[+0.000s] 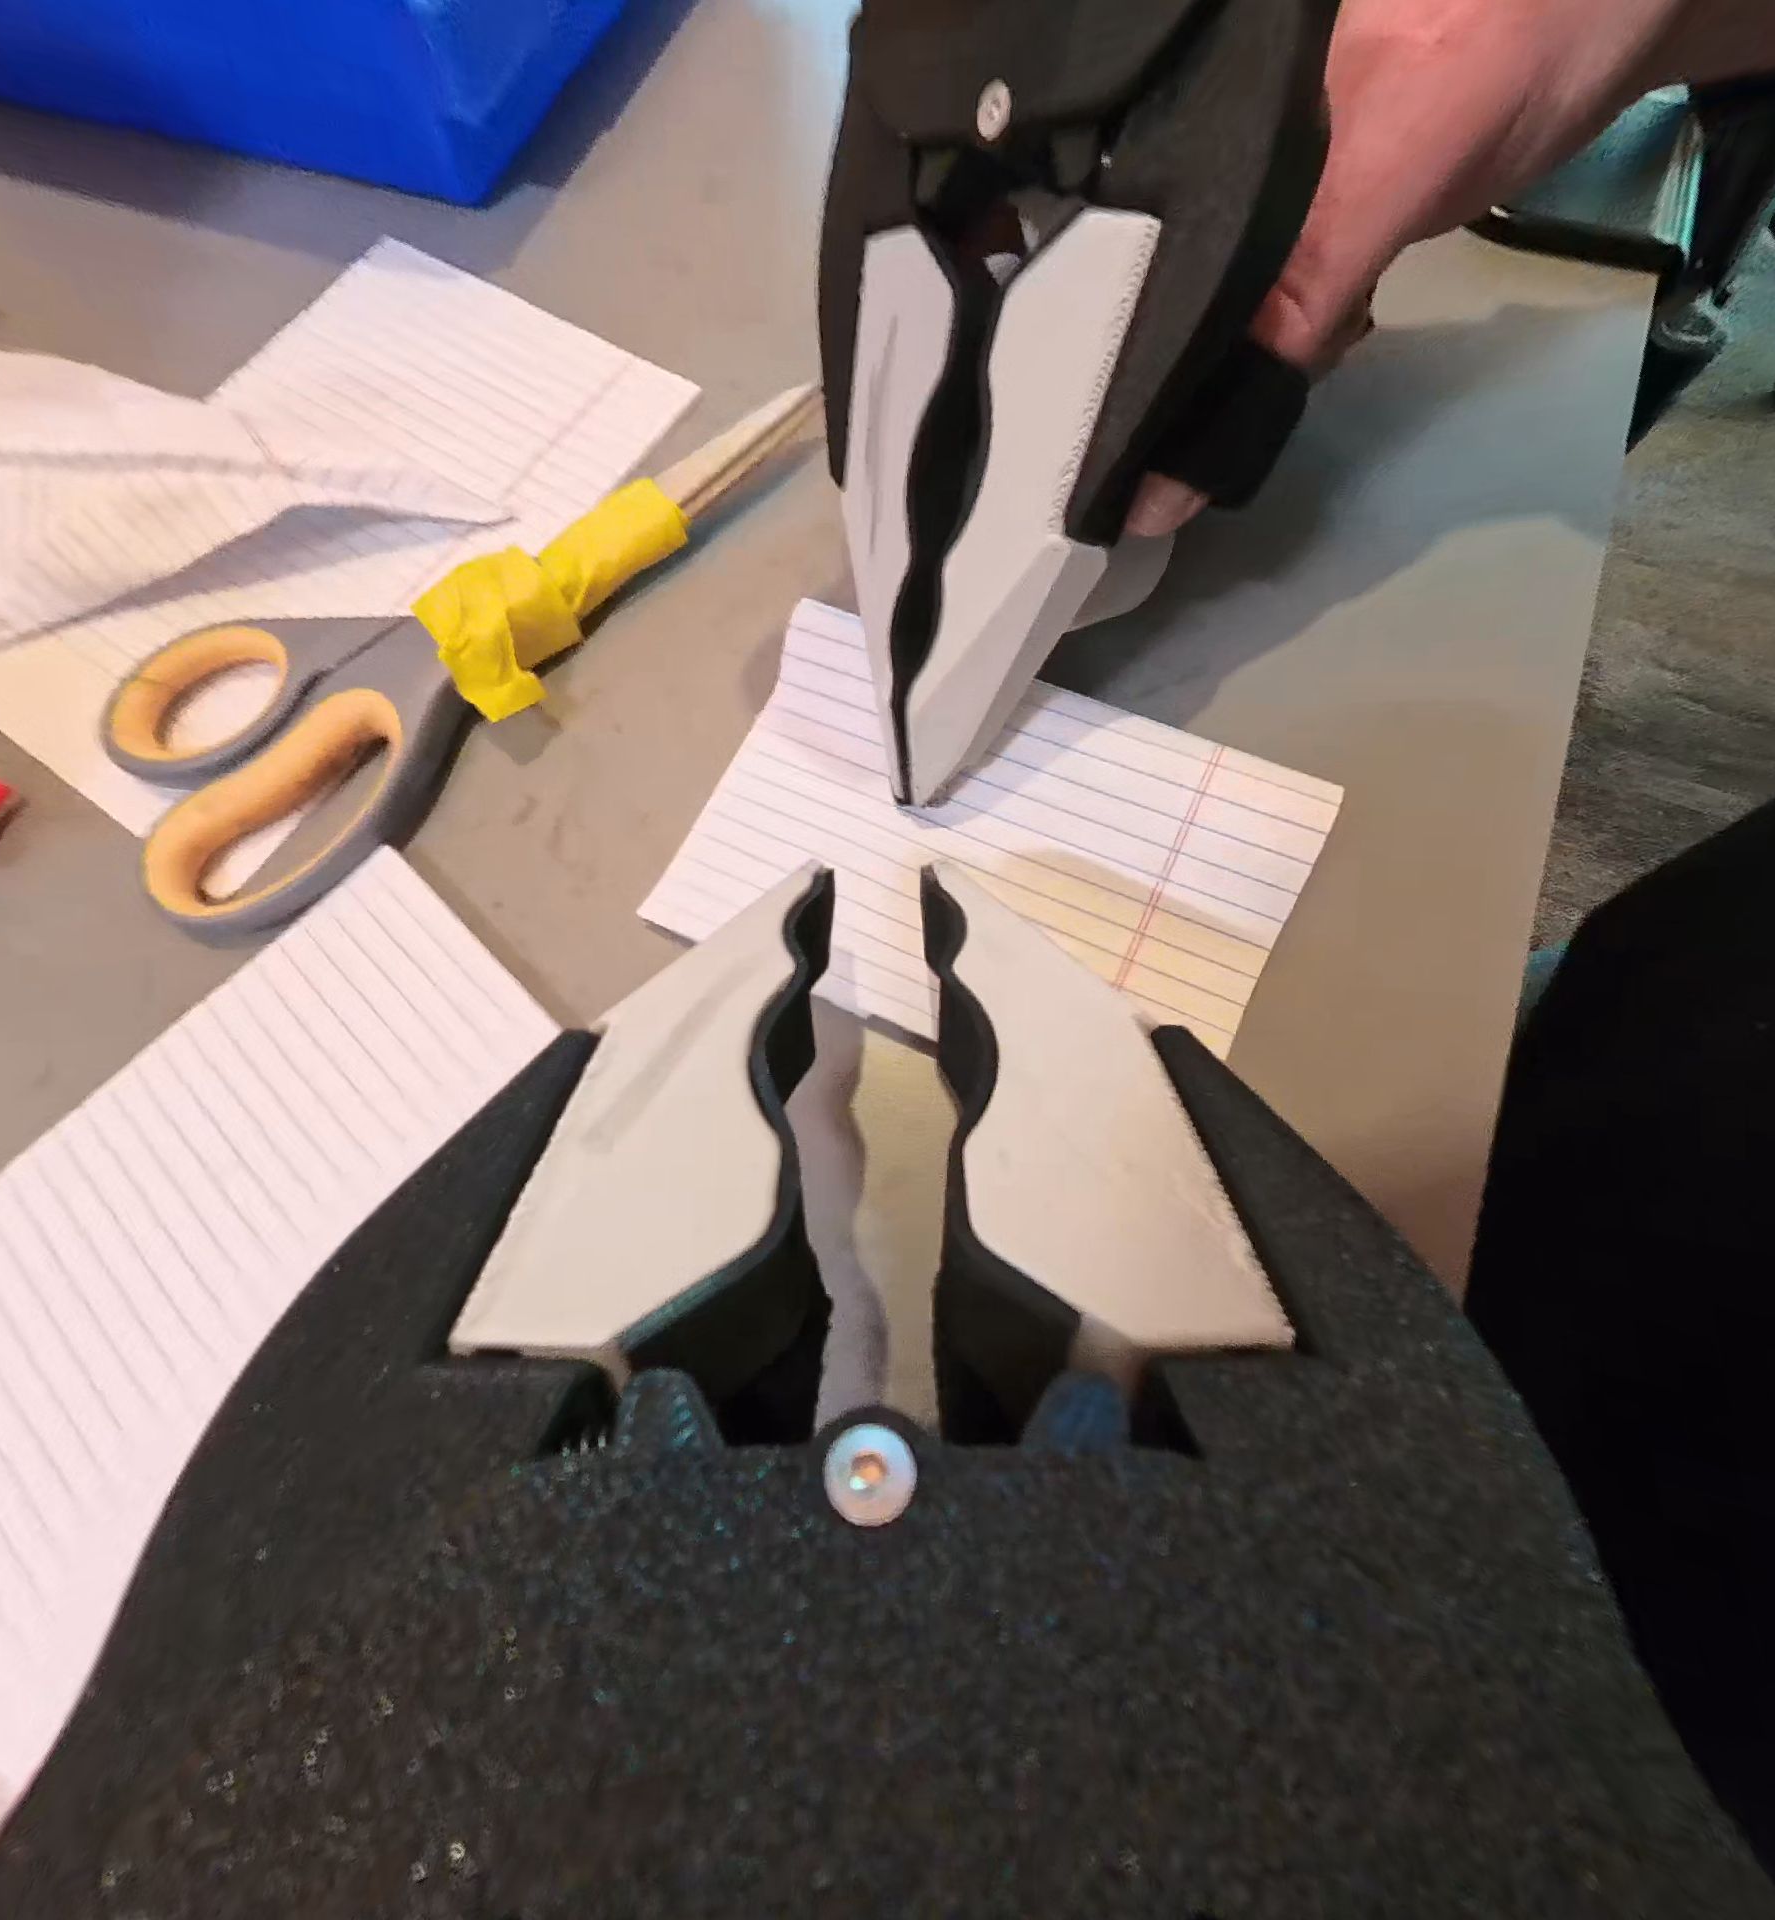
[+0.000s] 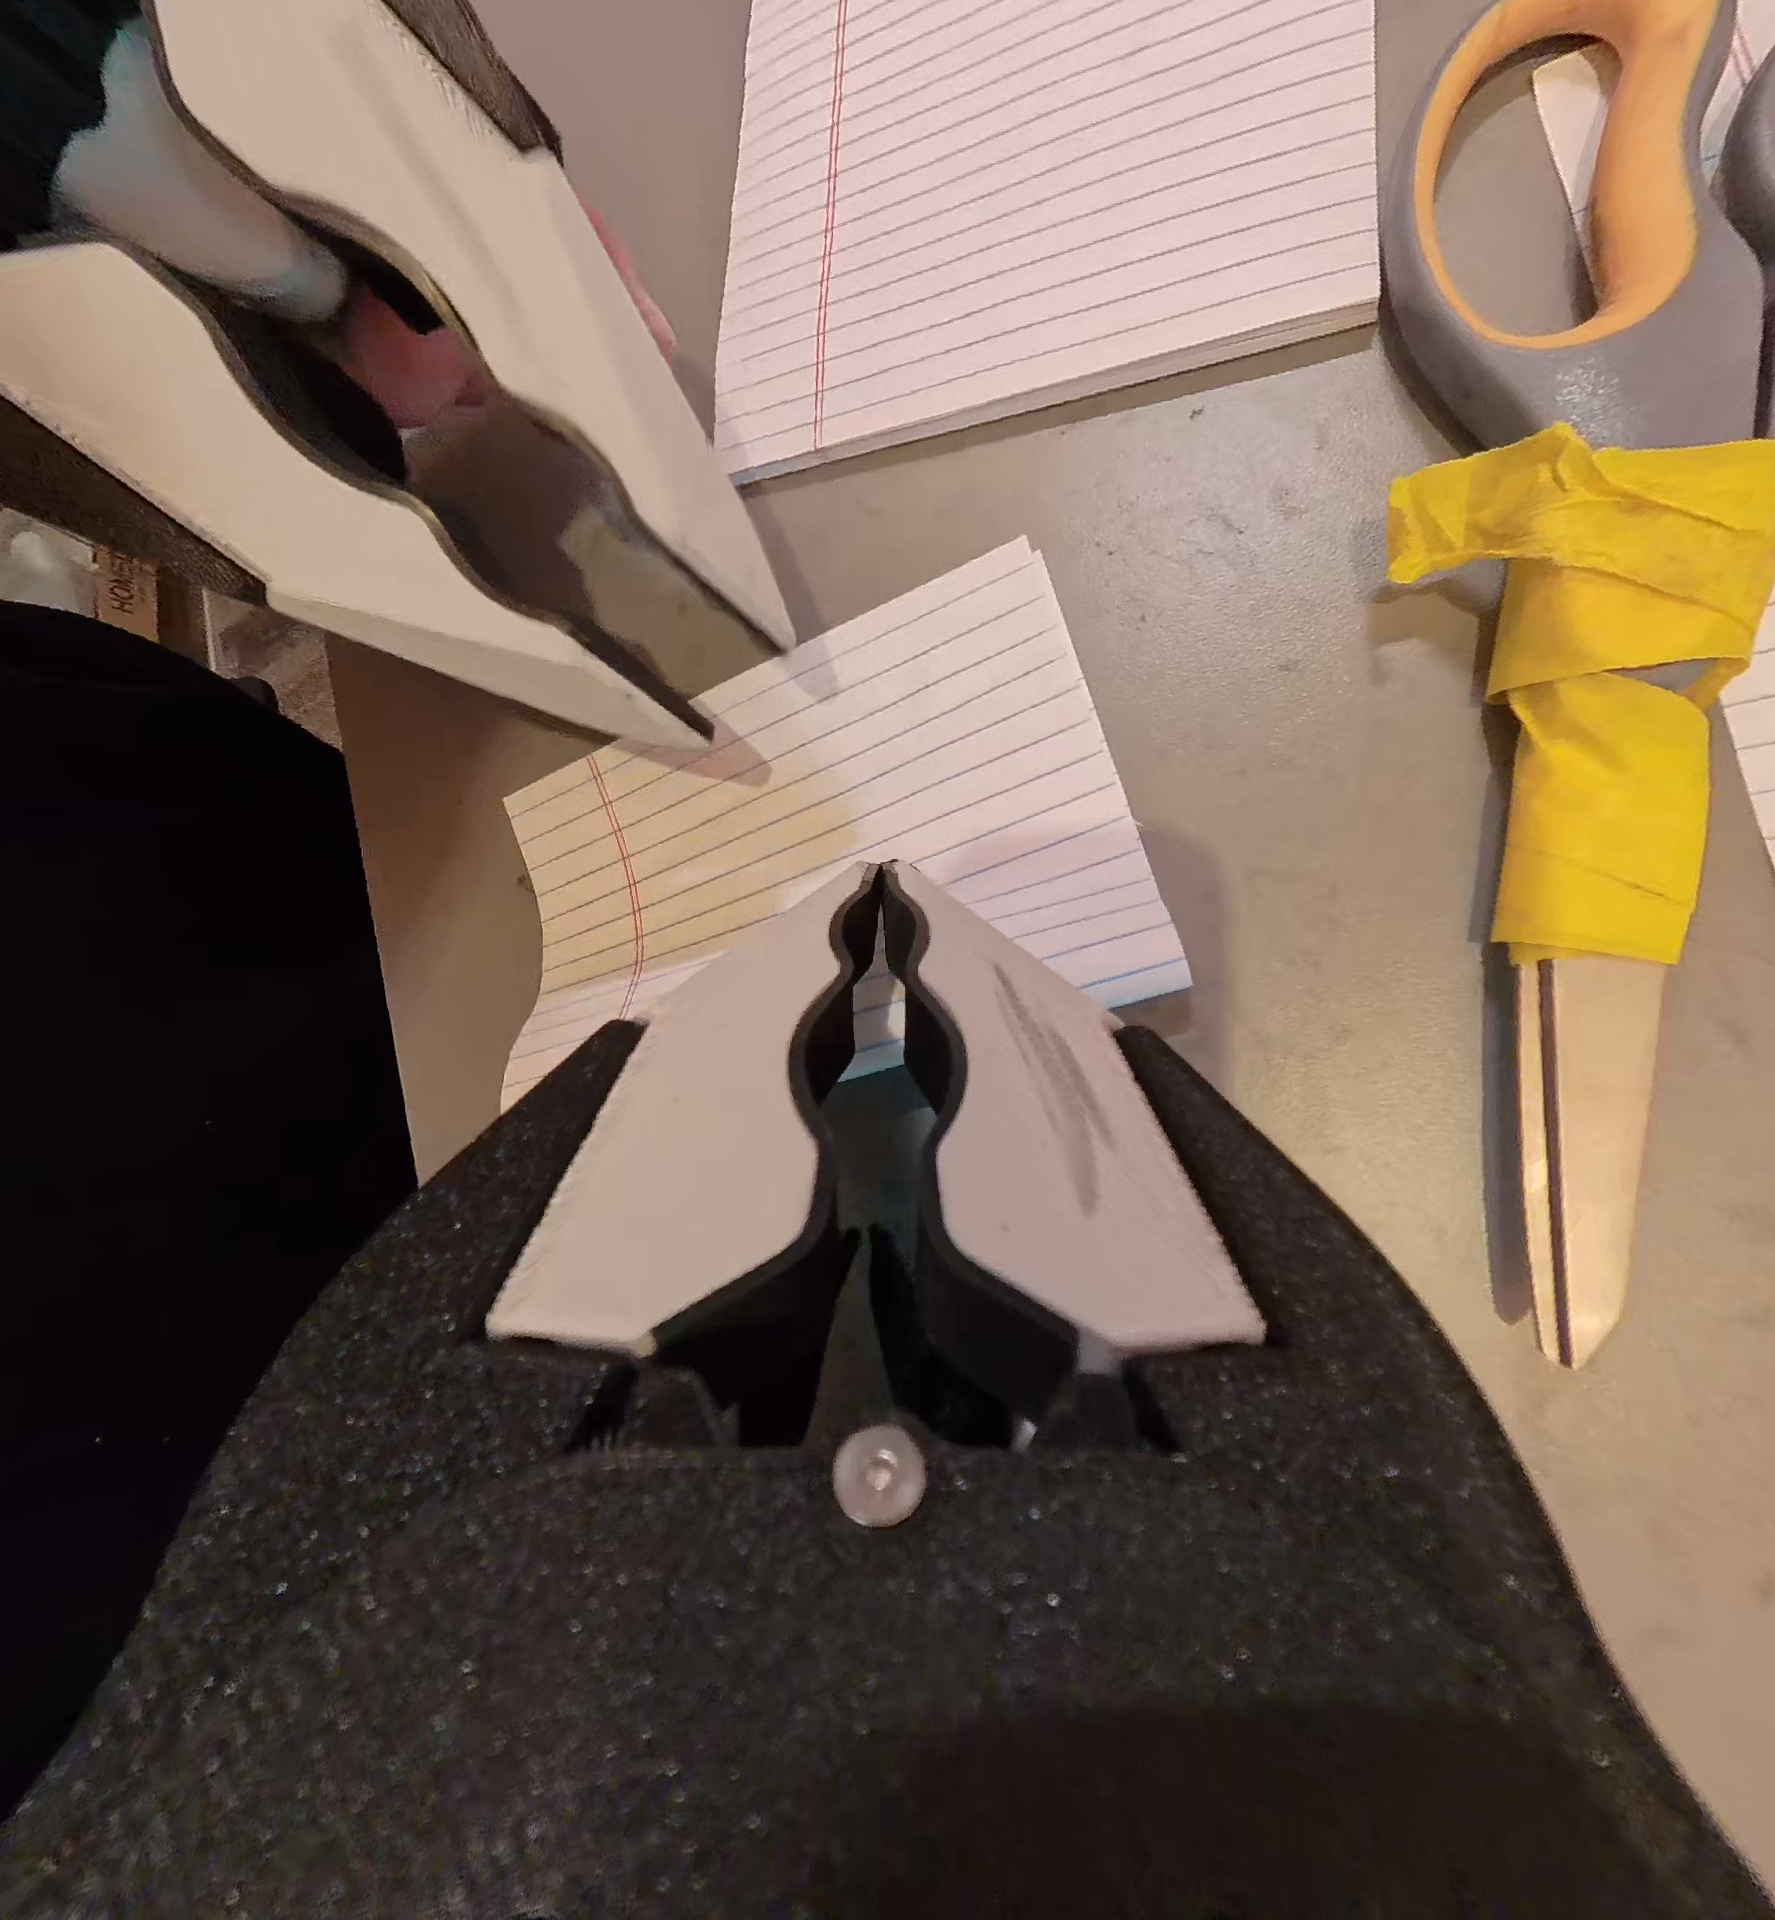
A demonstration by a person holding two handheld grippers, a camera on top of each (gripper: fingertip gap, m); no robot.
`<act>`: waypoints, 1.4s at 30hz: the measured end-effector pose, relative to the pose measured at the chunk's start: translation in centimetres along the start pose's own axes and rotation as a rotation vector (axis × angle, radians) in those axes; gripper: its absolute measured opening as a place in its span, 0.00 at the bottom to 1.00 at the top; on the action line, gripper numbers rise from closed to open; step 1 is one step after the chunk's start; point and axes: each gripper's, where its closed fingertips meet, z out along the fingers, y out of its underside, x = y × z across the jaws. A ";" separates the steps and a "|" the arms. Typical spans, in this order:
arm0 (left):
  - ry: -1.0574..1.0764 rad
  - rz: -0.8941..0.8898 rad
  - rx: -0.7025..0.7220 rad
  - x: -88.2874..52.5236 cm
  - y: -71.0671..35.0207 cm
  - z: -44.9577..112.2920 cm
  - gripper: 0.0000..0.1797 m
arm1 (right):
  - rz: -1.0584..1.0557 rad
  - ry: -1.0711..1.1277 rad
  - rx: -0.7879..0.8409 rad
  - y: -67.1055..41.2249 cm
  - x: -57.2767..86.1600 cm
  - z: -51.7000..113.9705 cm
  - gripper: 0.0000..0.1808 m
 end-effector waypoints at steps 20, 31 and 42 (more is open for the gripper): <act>-0.016 0.040 -0.105 -0.2 2.1 1.5 0.07 | 0.094 0.188 0.171 -1.0 2.9 -3.3 0.17; -0.025 0.092 -0.114 -0.5 1.9 1.7 0.09 | 0.098 0.278 0.175 0.0 4.2 -3.4 0.26; -0.014 0.127 -0.115 -0.5 1.6 2.0 0.08 | 0.049 0.314 0.163 0.5 4.2 -3.3 0.19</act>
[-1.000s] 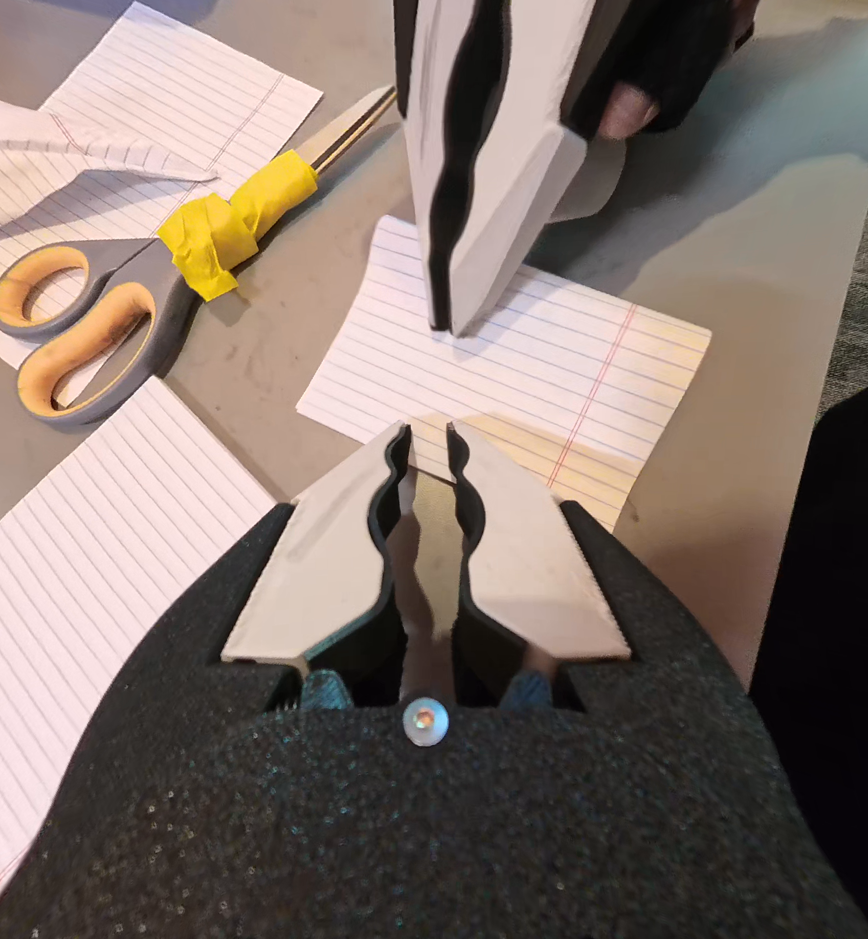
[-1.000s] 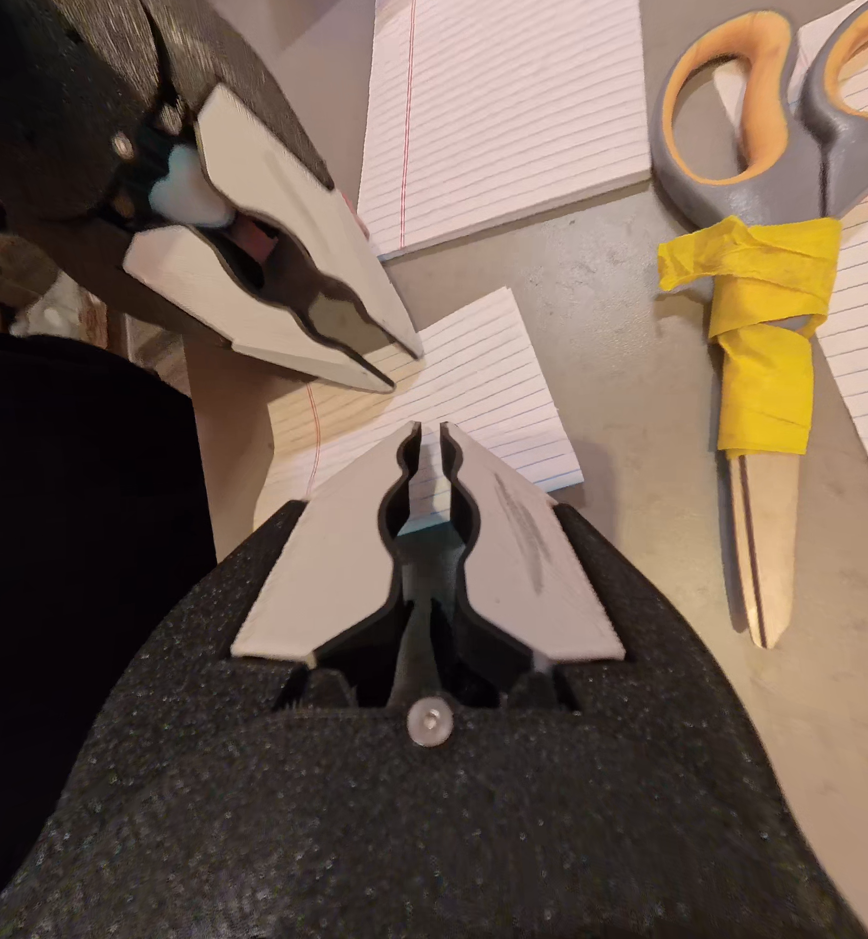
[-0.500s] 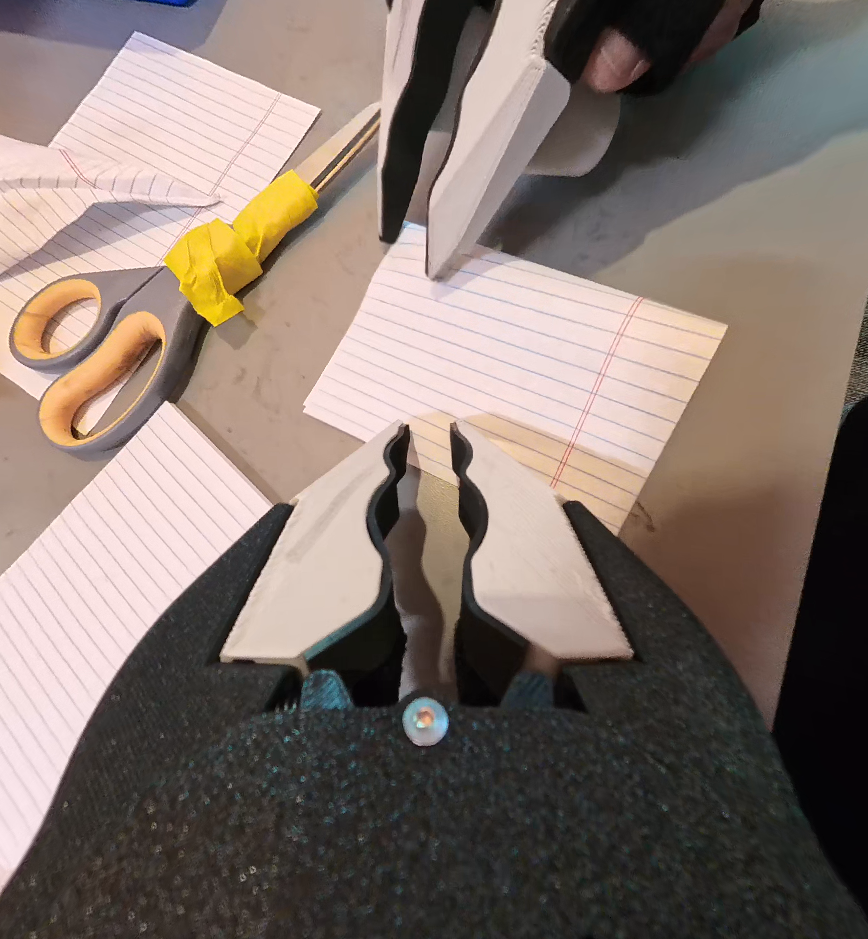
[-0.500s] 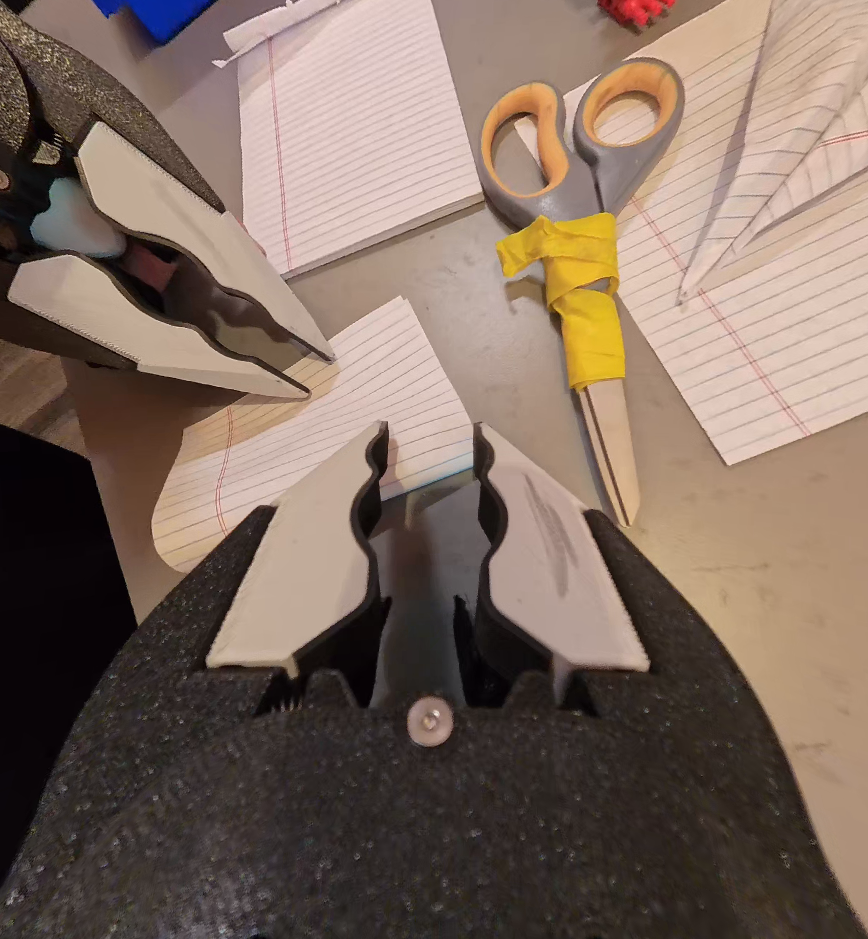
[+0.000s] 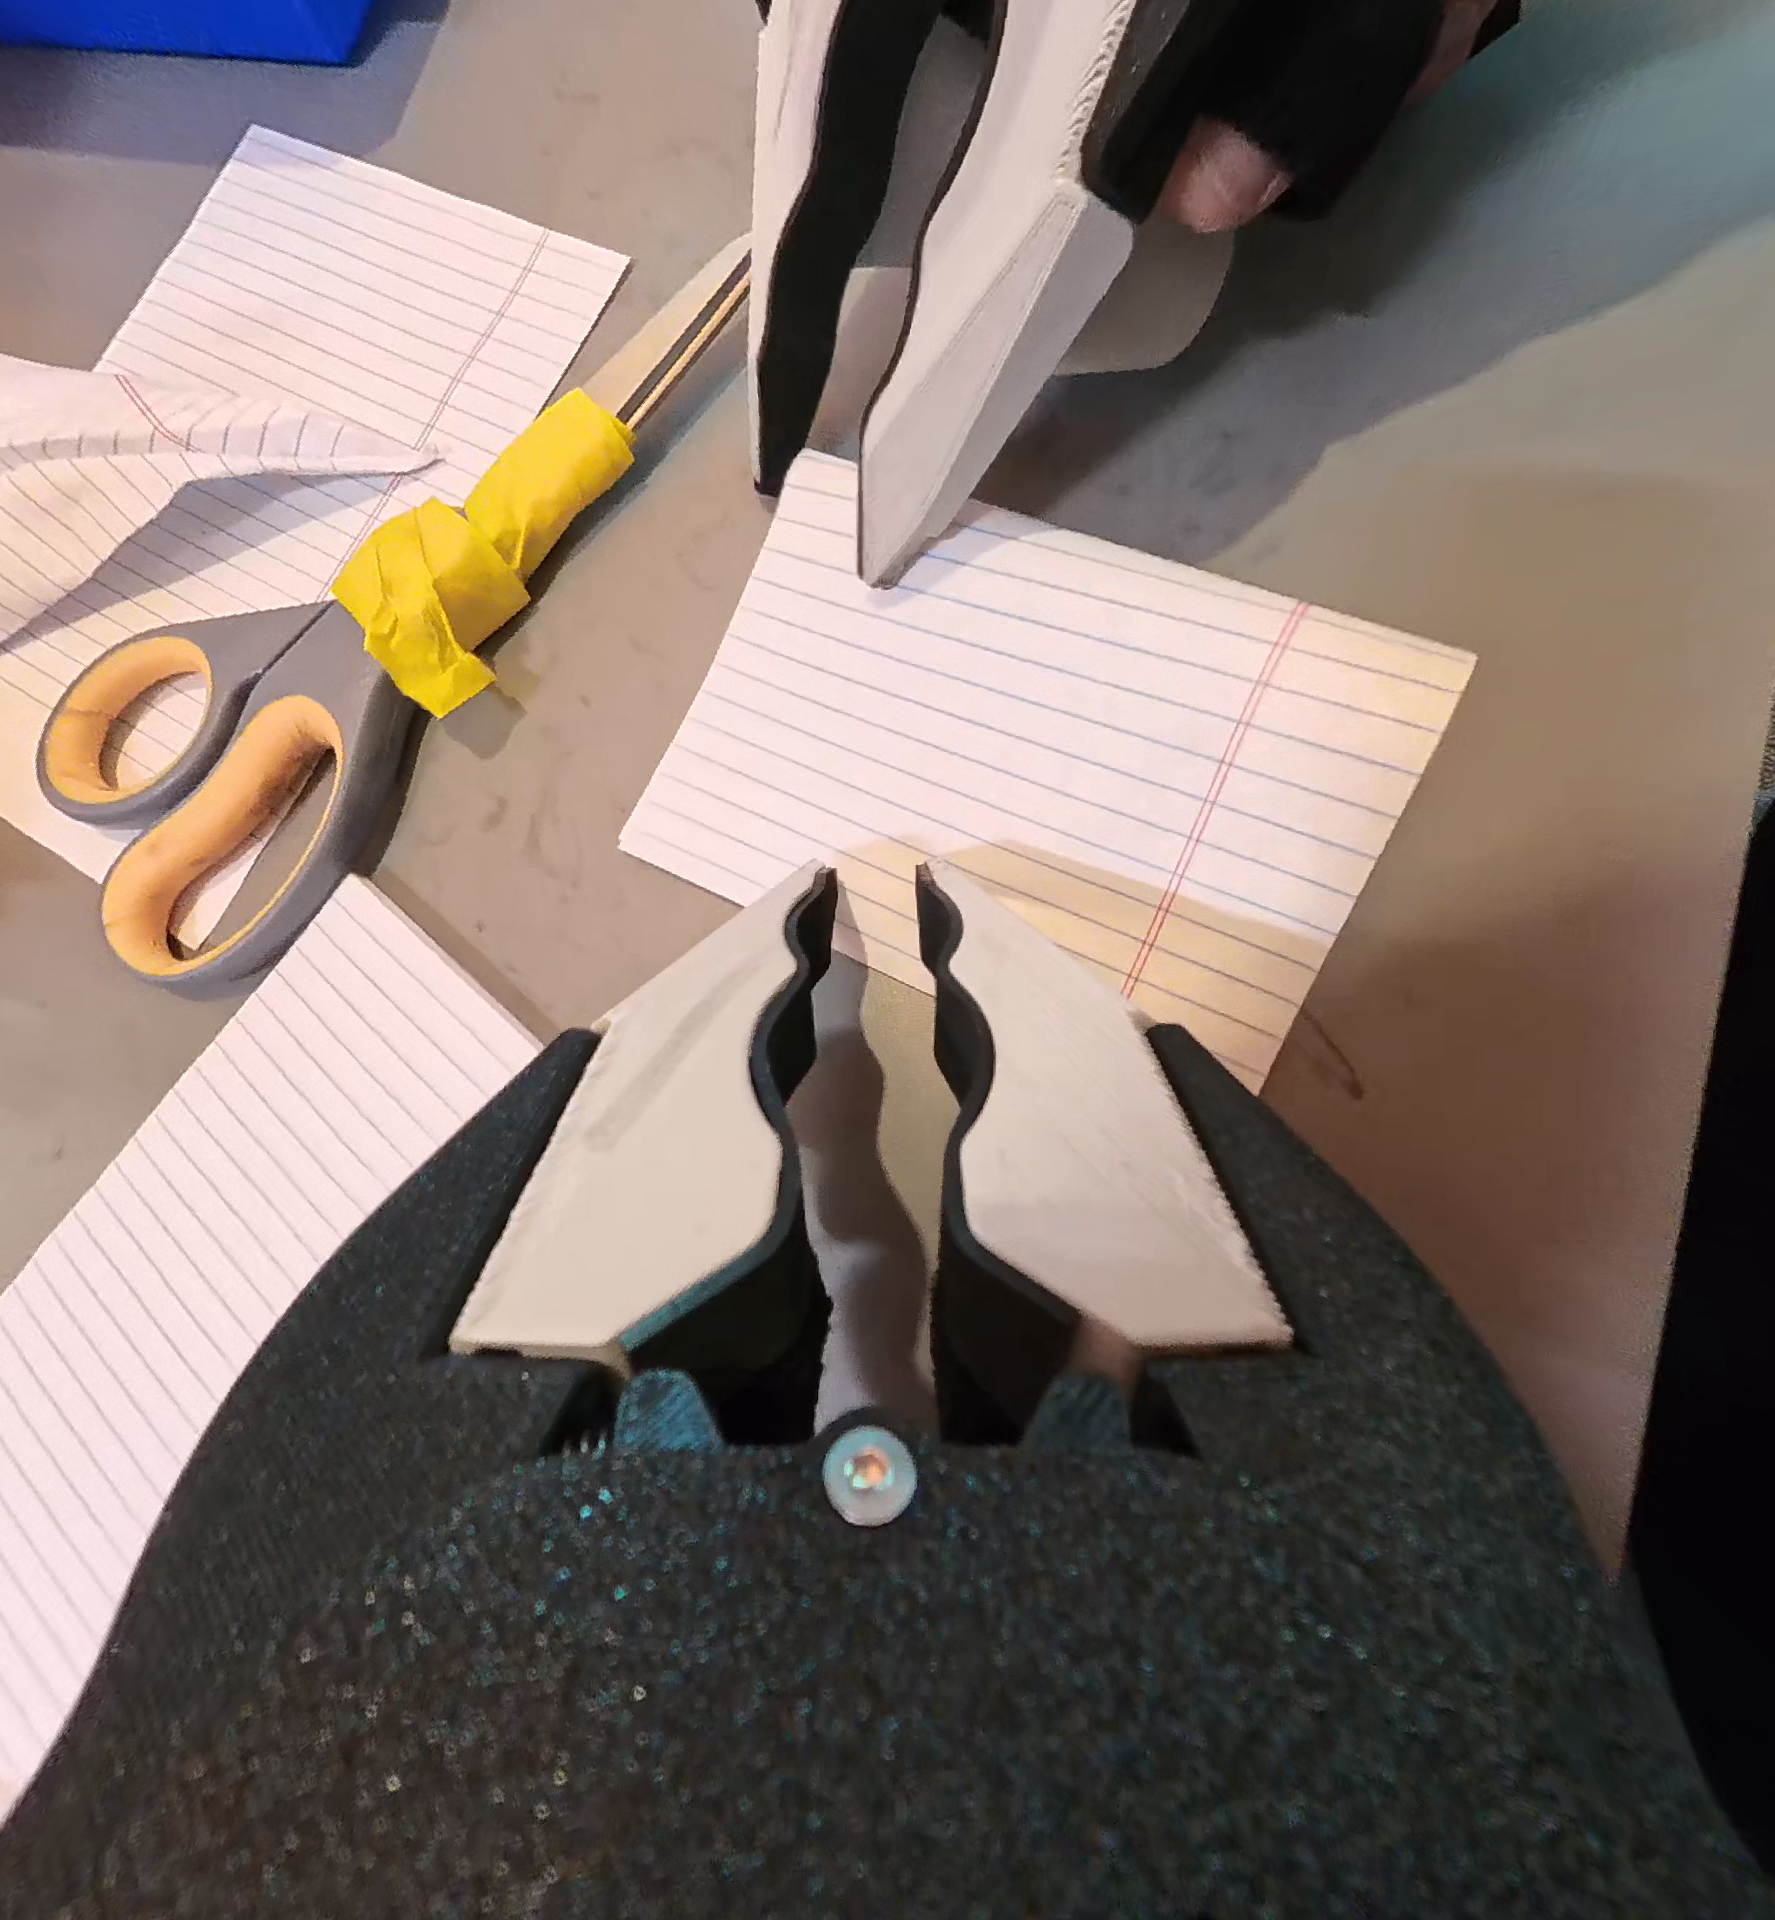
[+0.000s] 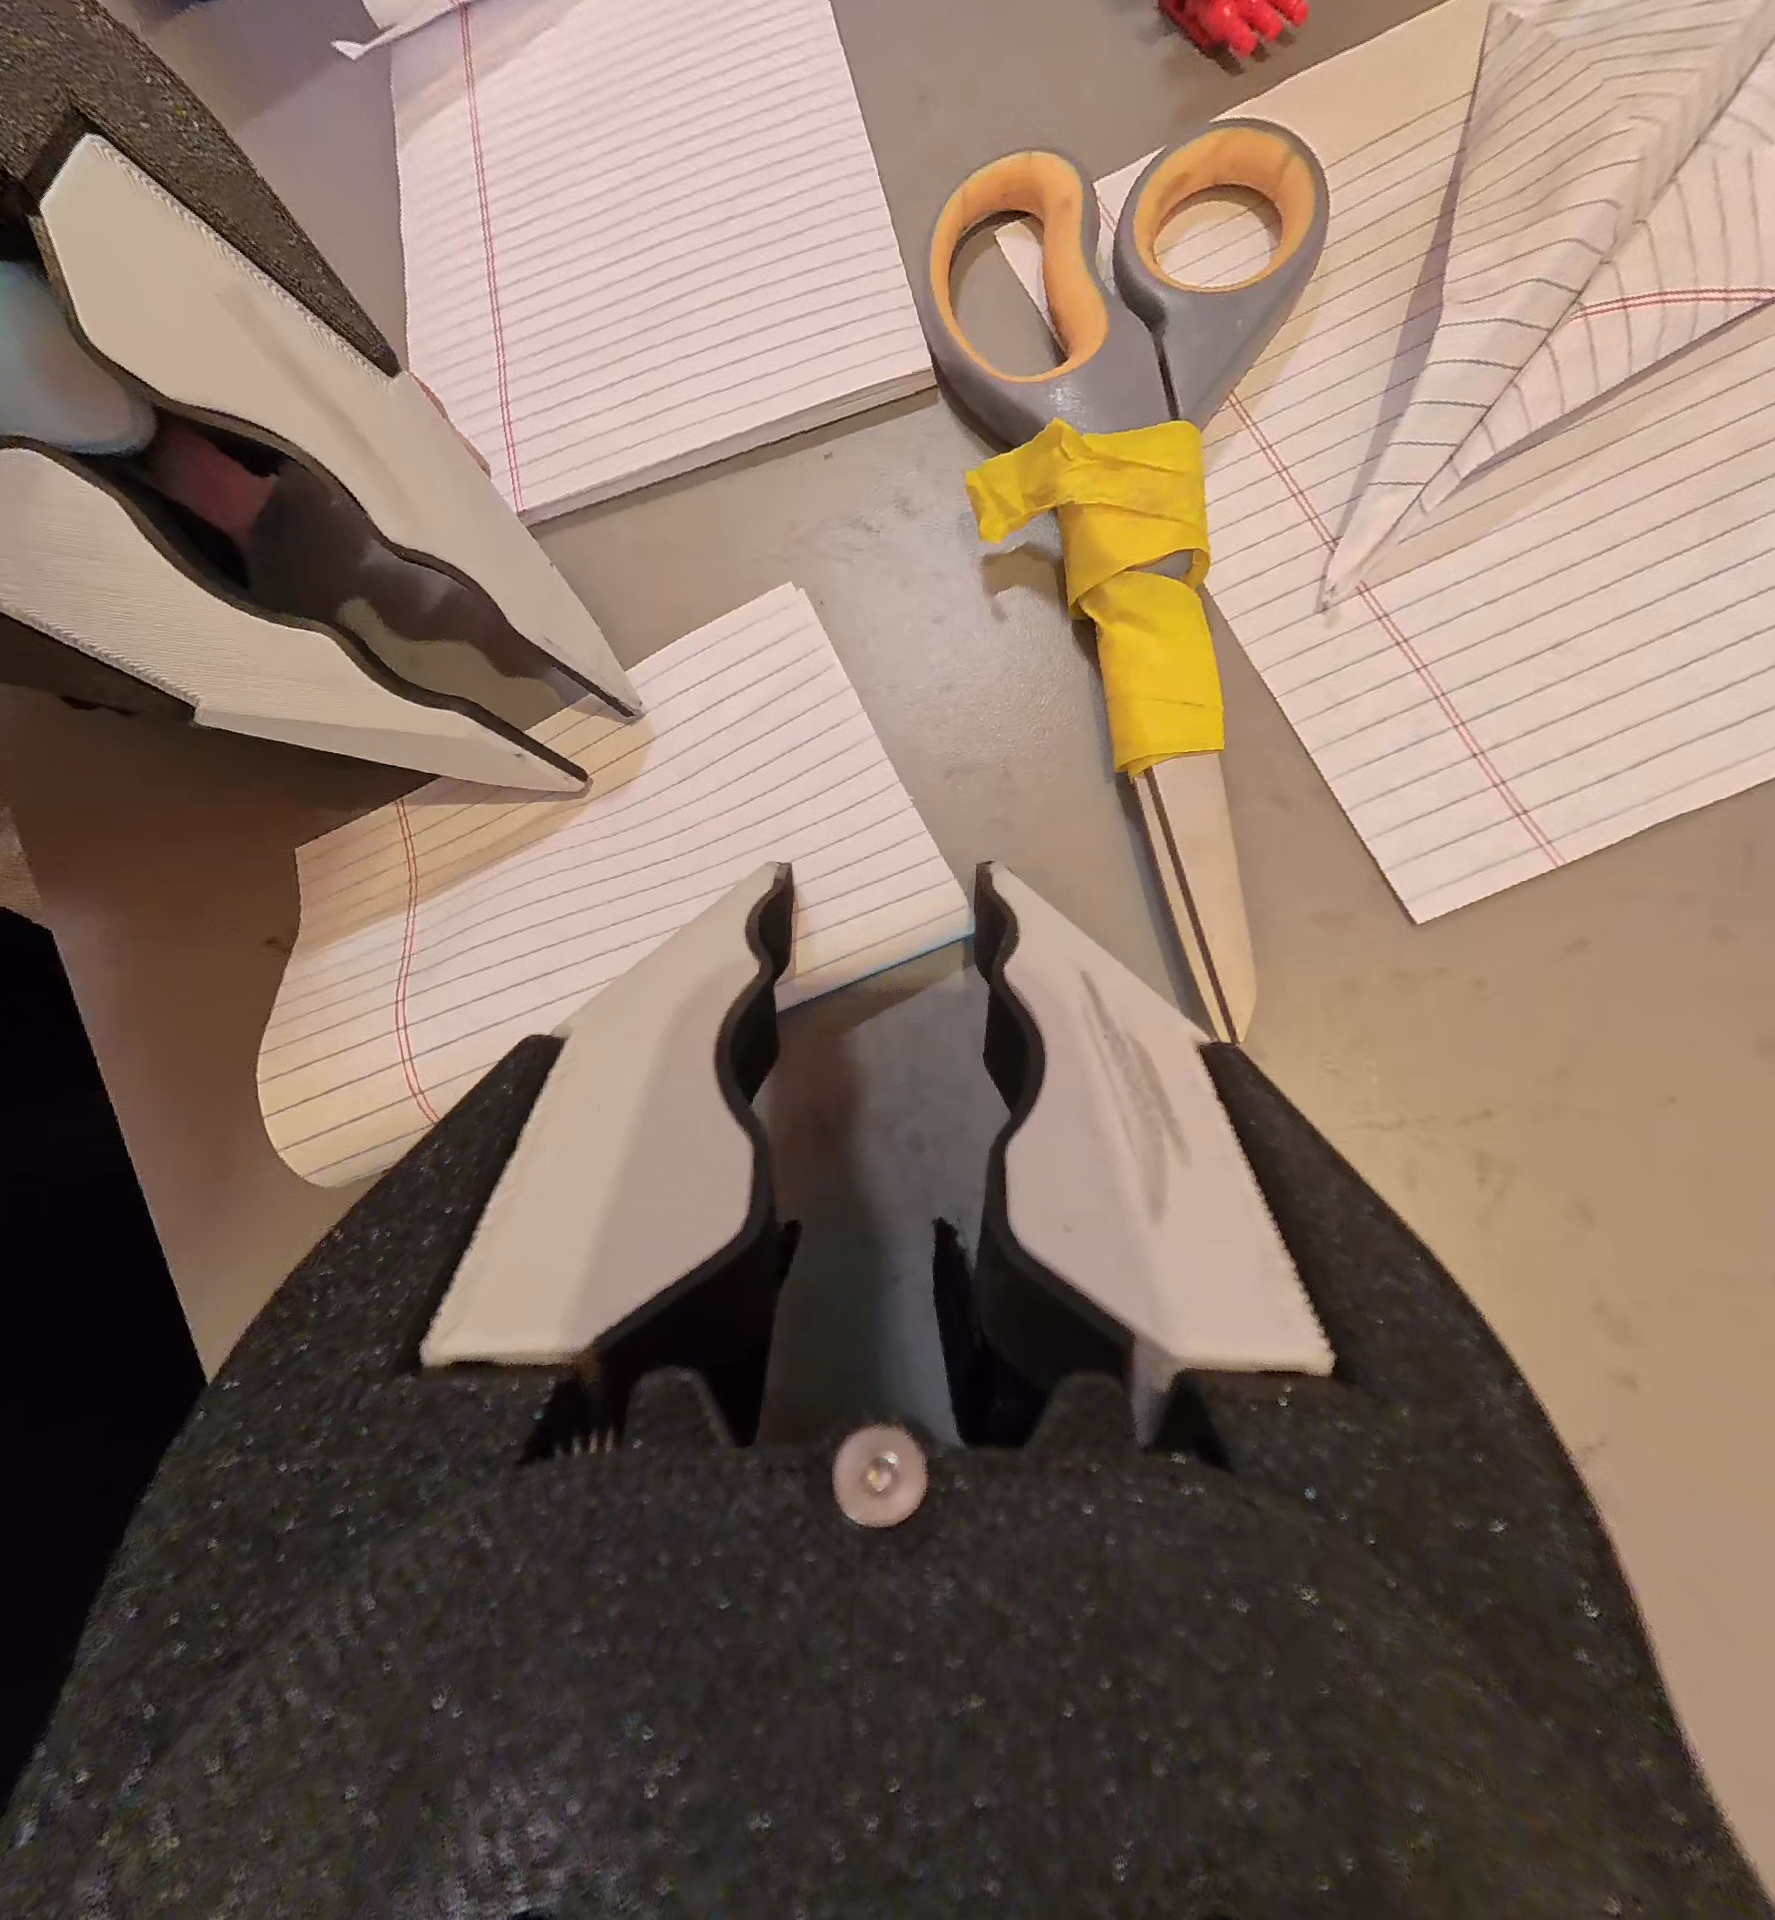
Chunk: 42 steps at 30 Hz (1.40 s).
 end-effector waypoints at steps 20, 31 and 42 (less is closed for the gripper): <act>-0.002 0.042 0.006 -0.1 -0.9 0.8 0.09 | 0.005 0.002 0.016 0.0 0.1 -0.4 0.11; 0.015 0.081 0.007 0.4 -1.1 1.2 0.02 | -0.109 0.058 0.101 -1.9 -1.1 -3.0 0.07; 0.017 0.082 0.000 0.4 -1.1 1.0 0.03 | -0.093 -0.058 -0.068 1.9 -2.6 -0.9 0.00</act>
